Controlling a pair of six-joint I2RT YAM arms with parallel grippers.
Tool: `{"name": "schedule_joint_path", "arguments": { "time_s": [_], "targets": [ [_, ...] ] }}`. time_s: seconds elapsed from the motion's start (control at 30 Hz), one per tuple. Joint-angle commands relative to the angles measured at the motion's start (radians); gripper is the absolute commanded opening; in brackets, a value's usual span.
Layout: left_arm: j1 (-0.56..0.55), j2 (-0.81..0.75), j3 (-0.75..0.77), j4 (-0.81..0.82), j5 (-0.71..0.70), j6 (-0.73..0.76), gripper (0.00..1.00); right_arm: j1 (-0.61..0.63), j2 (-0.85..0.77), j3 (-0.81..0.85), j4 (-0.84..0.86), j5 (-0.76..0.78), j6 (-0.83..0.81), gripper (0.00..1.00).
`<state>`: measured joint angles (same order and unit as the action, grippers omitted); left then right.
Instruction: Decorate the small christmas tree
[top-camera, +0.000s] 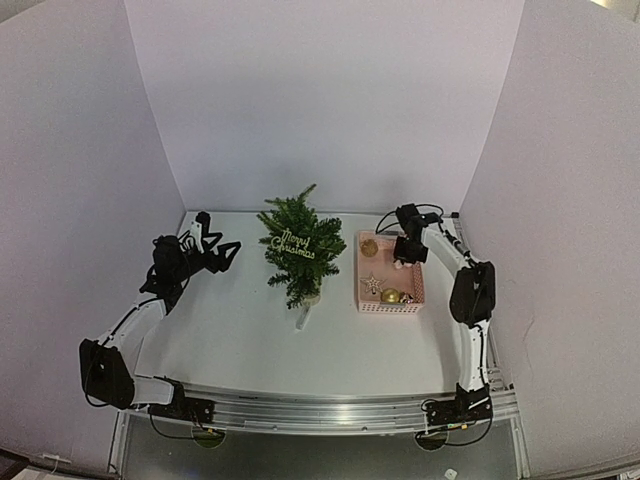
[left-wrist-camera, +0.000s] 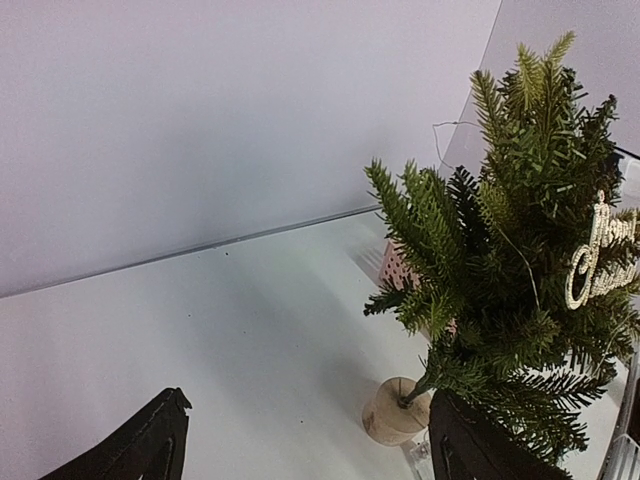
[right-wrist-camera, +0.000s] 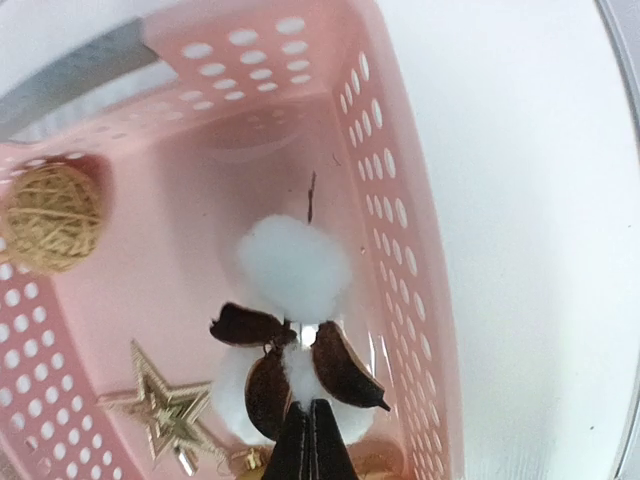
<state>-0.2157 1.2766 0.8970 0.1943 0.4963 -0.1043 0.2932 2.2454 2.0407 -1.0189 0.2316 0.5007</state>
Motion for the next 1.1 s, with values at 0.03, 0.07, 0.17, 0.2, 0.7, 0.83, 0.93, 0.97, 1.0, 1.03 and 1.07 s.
{"name": "schedule_joint_path", "arguments": {
  "time_s": [0.03,0.07,0.17,0.2,0.7,0.83,0.93,0.97,1.0,1.03,1.07],
  "targets": [
    [0.005,-0.033,0.019,0.052,0.019,0.004,0.83,0.009,-0.207,-0.021,-0.020,-0.073,-0.115,0.00],
    [0.004,-0.036,0.019,0.053,0.020,0.003,0.83,0.013,-0.228,-0.017,-0.022,-0.088,-0.130,0.00],
    [0.004,-0.041,0.018,0.053,0.023,-0.001,0.83,0.034,-0.295,0.017,-0.030,-0.121,-0.172,0.00],
    [0.005,-0.043,0.019,0.053,0.028,-0.001,0.83,0.043,-0.314,0.036,-0.032,-0.135,-0.181,0.00],
    [0.005,-0.072,0.016,0.045,0.080,0.000,0.85,0.343,-0.342,0.432,0.044,-0.246,-0.232,0.00],
    [0.005,-0.084,0.008,0.041,0.079,0.003,0.85,0.385,-0.363,0.362,0.166,-0.377,-0.235,0.00],
    [0.005,-0.089,0.004,0.044,0.078,0.003,0.86,0.400,-0.352,0.317,0.216,-0.417,-0.219,0.00],
    [0.005,-0.089,0.005,0.044,0.078,0.003,0.86,0.403,-0.340,0.321,0.217,-0.425,-0.216,0.00],
    [0.005,-0.089,0.006,0.044,0.078,0.003,0.86,0.406,-0.328,0.325,0.217,-0.433,-0.214,0.00],
    [0.005,-0.090,0.006,0.043,0.078,0.004,0.86,0.409,-0.322,0.330,0.217,-0.440,-0.214,0.00],
    [0.005,-0.091,0.007,0.041,0.079,0.007,0.86,0.411,-0.320,0.330,0.218,-0.446,-0.214,0.00]
  ]
}}
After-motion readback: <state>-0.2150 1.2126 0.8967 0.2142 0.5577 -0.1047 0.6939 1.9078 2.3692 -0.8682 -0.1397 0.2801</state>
